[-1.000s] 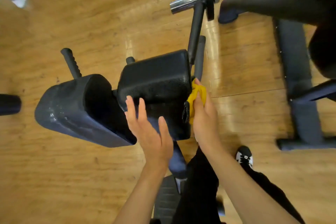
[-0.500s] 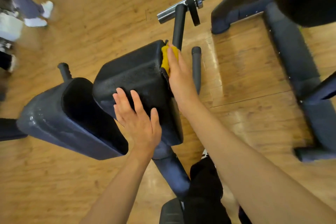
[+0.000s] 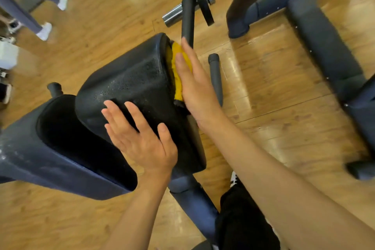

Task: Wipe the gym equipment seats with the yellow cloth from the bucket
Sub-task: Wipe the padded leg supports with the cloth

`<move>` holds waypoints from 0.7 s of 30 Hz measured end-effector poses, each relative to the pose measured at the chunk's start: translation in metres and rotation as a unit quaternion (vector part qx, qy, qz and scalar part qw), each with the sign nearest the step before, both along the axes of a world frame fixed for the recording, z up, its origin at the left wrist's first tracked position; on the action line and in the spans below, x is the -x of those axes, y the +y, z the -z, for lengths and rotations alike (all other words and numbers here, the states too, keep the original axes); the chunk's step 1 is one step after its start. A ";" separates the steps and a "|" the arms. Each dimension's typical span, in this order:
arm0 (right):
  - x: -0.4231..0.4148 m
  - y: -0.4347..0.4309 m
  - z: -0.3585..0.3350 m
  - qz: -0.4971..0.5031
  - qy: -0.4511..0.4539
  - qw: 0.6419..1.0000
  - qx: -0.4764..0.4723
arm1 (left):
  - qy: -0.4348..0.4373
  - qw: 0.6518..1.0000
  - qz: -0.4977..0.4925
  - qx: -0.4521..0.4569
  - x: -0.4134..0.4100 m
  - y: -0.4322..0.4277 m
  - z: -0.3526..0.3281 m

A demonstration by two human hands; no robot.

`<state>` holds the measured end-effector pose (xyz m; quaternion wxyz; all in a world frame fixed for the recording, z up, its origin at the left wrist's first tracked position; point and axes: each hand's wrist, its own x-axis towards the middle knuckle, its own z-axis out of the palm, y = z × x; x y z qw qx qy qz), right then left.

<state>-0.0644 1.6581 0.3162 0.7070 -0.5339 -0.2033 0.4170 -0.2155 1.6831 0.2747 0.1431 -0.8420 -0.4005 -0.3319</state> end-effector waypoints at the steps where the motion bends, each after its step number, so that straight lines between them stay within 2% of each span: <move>1: -0.007 0.010 -0.007 0.009 -0.012 1.000 -0.019 | -0.001 1.000 0.003 -0.002 0.000 0.000 0.001; 5: 0.002 0.013 0.006 0.037 0.004 0.997 -0.061 | -0.006 1.000 0.004 -0.003 0.000 -0.001 0.003; 13: 0.046 -0.020 0.049 0.064 0.005 0.998 -0.023 | -0.010 1.000 0.010 -0.004 0.003 -0.001 0.005; 18: 0.004 0.014 0.025 0.046 -0.032 0.998 -0.002 | -0.010 1.000 0.013 -0.008 0.001 0.001 0.005; 21: -0.011 0.032 0.017 0.052 -0.041 0.997 -0.034 | -0.015 1.000 0.017 0.000 0.001 -0.002 0.005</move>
